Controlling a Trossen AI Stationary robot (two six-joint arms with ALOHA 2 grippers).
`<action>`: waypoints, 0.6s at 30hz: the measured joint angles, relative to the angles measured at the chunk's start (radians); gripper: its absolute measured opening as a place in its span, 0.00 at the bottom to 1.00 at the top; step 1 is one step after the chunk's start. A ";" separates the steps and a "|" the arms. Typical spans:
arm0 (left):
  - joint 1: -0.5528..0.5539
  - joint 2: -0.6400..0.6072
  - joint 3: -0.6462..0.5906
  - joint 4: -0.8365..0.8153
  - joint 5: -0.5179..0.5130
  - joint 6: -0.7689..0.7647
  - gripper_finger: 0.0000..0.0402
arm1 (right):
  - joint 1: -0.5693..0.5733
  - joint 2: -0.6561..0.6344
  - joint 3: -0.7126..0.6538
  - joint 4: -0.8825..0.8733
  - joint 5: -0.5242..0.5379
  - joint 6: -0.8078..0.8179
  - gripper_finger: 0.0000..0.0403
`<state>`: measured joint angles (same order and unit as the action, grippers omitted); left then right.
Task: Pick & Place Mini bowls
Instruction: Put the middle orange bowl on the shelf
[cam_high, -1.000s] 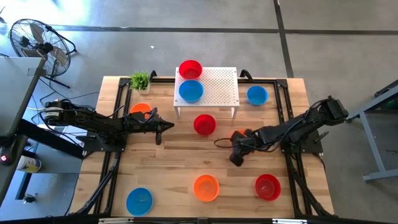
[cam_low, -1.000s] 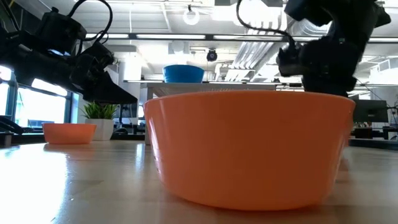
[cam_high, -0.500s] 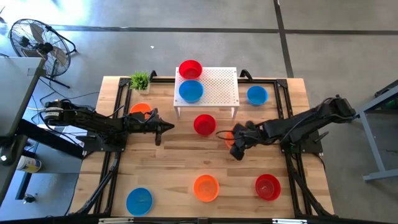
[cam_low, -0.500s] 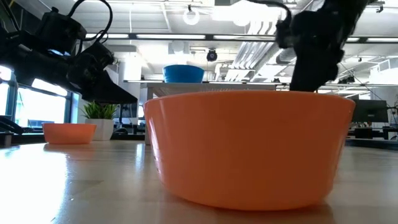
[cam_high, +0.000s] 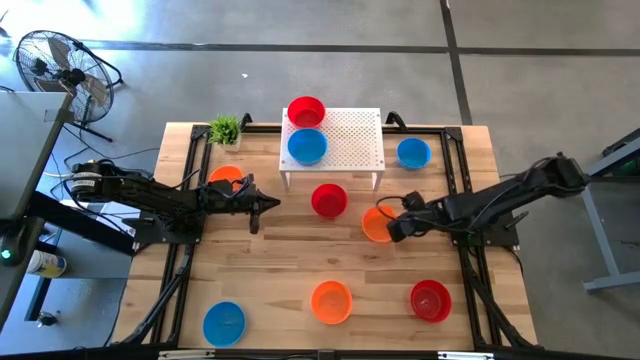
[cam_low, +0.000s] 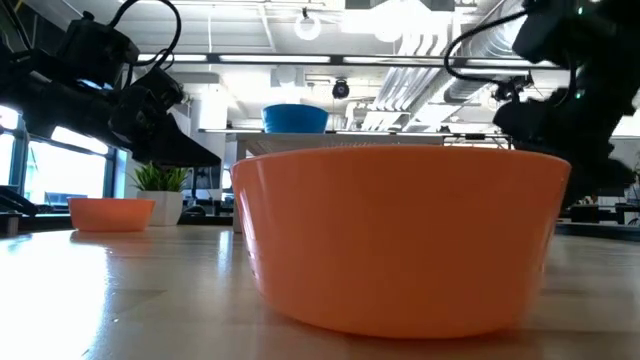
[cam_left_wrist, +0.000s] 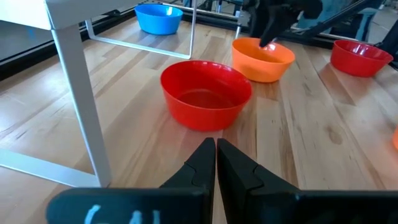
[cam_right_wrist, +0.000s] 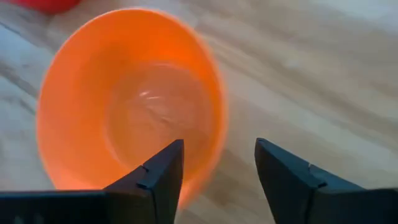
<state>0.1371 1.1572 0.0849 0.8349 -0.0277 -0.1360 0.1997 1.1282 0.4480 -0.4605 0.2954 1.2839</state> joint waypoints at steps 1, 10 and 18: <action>0.000 0.000 0.000 0.000 0.000 0.000 0.04 | -0.007 0.001 -0.023 0.045 -0.013 0.000 0.44; 0.000 0.000 0.000 0.000 0.021 0.000 0.04 | -0.041 0.003 -0.069 0.121 -0.020 -0.049 0.17; 0.000 0.000 0.000 0.000 0.022 0.000 0.04 | -0.079 -0.029 0.059 0.052 -0.107 -0.213 0.03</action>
<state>0.1368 1.1572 0.0849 0.8348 -0.0059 -0.1363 0.1203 1.0988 0.5074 -0.4088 0.1886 1.0713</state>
